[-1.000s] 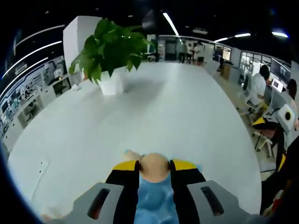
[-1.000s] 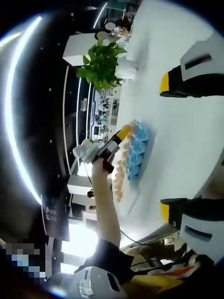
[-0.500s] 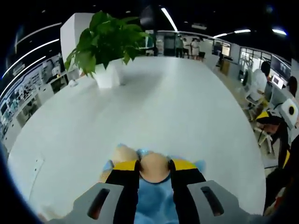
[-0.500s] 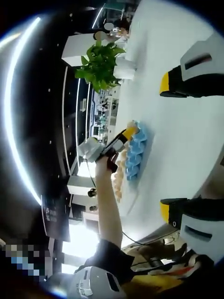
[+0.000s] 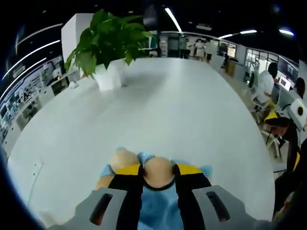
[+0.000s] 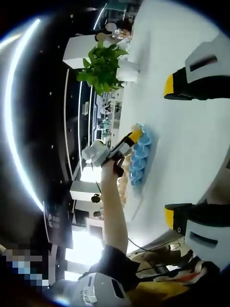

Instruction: Pick up the eggs on the table and place them into the egg tray on the table

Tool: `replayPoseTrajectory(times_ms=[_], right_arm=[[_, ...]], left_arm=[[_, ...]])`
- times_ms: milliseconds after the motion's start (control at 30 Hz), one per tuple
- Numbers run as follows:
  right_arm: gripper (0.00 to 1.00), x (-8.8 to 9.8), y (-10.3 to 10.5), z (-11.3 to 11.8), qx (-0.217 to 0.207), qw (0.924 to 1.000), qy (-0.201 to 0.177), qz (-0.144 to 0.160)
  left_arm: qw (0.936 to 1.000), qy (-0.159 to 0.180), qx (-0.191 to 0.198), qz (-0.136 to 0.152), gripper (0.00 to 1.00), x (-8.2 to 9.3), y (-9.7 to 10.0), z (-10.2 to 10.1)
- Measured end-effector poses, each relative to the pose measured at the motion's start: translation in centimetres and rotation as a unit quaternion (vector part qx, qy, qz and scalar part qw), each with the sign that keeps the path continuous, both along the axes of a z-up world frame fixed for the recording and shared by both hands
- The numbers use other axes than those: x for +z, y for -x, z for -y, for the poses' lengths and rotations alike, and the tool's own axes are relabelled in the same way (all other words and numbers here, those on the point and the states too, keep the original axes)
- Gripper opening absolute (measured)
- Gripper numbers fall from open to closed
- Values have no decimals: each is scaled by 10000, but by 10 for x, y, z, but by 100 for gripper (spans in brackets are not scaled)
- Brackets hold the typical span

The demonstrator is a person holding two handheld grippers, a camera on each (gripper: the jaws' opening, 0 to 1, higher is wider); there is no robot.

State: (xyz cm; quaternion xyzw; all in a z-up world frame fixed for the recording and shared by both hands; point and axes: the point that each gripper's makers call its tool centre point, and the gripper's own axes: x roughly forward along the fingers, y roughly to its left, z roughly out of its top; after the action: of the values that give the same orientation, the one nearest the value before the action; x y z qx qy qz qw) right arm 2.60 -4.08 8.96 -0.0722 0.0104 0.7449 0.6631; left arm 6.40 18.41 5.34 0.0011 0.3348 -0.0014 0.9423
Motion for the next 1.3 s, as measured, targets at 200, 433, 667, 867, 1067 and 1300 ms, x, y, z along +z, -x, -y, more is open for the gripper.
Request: replayPoseTrajectory(times_ms=[200, 433, 667, 867, 1067, 1300], right_arm=[[93, -1, 2, 0, 8, 10000, 23, 19], [93, 2, 3, 1, 2, 10000, -1, 31], [93, 3, 8, 4, 32, 10000, 8, 68], [93, 7, 11, 8, 16, 10000, -31, 89], [93, 8, 18, 10, 59, 9999, -31, 130], [93, 10, 22, 9, 115, 9998, -37, 165]], left_arm=[[10000, -11, 8, 4, 26, 0, 1, 0], [10000, 39, 32, 55, 26, 0, -1, -4], [9997, 31, 36, 243, 27, 6, -1, -5], [9973, 244, 135, 683, 31, 27, 4, -1], [9910, 386, 394, 1221, 43, 48, 29, 1], [9792, 557, 574, 1866, 57, 73, 78, 9]])
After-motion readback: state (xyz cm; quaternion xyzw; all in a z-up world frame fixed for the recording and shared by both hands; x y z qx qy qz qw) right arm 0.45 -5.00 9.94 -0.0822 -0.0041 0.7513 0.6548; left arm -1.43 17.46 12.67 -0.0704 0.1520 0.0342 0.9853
